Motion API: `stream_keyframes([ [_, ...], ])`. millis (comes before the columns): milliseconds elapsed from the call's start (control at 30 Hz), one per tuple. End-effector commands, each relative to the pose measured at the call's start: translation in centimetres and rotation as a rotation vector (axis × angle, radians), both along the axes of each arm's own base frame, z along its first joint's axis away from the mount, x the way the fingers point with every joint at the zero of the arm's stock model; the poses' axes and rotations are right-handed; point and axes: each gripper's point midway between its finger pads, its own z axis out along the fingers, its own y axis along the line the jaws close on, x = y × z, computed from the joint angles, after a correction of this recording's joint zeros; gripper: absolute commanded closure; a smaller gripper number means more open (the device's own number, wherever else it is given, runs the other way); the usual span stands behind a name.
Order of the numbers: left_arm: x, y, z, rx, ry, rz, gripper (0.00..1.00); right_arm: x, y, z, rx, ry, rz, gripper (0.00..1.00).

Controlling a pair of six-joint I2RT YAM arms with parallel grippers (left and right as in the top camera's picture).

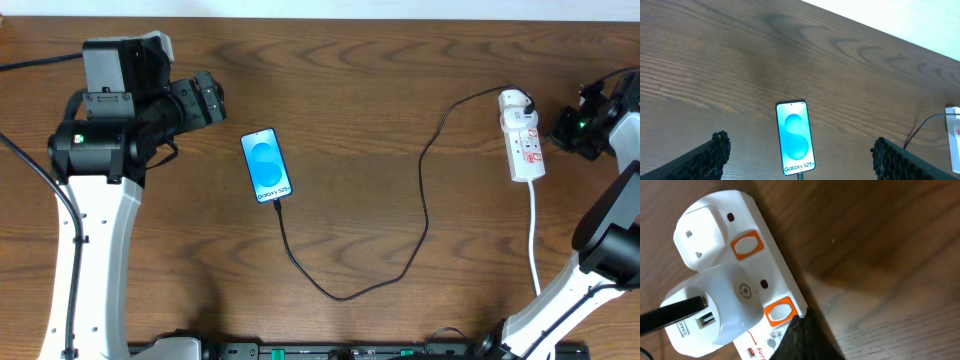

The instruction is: Plug charger to phone and switch on socket

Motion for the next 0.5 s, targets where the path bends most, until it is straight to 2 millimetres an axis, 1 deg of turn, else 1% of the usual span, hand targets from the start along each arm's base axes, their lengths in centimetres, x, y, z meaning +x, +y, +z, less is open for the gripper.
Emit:
stream_keyframes([
  [0, 0.16, 0.30, 0.08, 0.015, -0.002, 0.005, 0.07, 0.51, 0.17, 0.21, 0.010, -0.022, 0.022, 0.99],
  [233, 0.15, 0.30, 0.07, 0.015, -0.001, 0.005, 0.07, 1.16, 0.48, 0.30, 0.009, -0.050, 0.035, 0.99],
  [467, 0.15, 0.30, 0.07, 0.015, -0.001, 0.005, 0.07, 1.33, 0.86, -0.37, 0.003, -0.062, 0.043, 0.99],
])
